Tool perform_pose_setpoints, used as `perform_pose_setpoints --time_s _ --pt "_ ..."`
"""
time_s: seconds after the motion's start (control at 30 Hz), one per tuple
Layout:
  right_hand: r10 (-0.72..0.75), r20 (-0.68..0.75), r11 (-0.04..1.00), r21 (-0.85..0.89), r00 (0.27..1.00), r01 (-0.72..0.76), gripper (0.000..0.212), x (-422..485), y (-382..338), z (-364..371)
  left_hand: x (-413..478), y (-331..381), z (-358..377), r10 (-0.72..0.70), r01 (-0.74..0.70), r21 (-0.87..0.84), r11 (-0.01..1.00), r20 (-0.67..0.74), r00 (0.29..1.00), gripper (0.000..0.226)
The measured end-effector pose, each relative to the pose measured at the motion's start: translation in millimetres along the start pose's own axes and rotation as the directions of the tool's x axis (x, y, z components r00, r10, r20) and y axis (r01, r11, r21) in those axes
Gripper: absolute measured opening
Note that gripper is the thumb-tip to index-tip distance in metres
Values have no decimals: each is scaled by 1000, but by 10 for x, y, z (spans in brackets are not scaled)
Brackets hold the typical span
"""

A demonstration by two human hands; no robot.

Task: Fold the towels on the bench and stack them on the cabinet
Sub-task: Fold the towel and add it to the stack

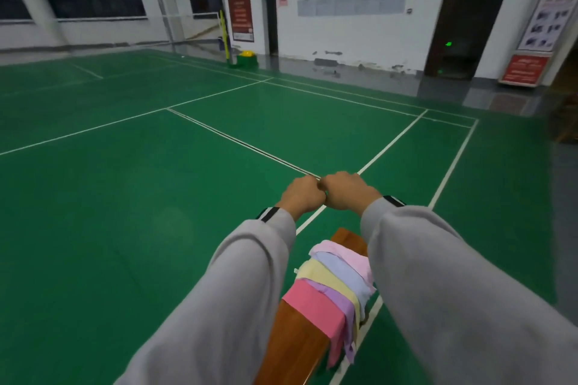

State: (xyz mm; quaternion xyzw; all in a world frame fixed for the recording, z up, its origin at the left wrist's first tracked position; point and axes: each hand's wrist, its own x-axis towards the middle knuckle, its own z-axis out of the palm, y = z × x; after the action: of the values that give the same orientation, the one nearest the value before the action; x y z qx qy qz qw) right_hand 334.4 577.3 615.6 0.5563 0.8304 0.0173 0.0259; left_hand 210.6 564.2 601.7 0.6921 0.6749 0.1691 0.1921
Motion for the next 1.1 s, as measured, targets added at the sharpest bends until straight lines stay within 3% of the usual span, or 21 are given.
perform_pose_setpoints --time_s 0.23,0.4,0.5,0.6,0.73,0.9,1.1 --pt "-102 60 995 3 993 102 26 1199 602 985 1145 -366 835 -192 193 -32 981 23 981 11" --pt "-136 156 991 6 978 137 22 1562 794 1739 1456 -739 1596 -291 294 -50 954 64 955 24" --pt "-171 165 985 12 971 172 22 1703 760 2264 1544 -1015 2064 -311 315 -53 947 81 947 21" --pt "-234 178 971 -5 956 239 21 1740 644 2832 1605 -1290 2547 -315 316 -18 949 45 948 8" --pt "-302 152 949 -51 941 312 27 1738 496 3559 1573 -1656 3170 -330 331 30 943 -28 944 21" --pt "-351 99 928 -100 931 360 30 1538 479 4440 1221 -2080 4061 -431 431 -25 902 -57 900 9" --pt "-414 9 908 -62 910 414 29 670 659 4957 541 -1845 4611 -481 468 -114 876 -147 864 15"
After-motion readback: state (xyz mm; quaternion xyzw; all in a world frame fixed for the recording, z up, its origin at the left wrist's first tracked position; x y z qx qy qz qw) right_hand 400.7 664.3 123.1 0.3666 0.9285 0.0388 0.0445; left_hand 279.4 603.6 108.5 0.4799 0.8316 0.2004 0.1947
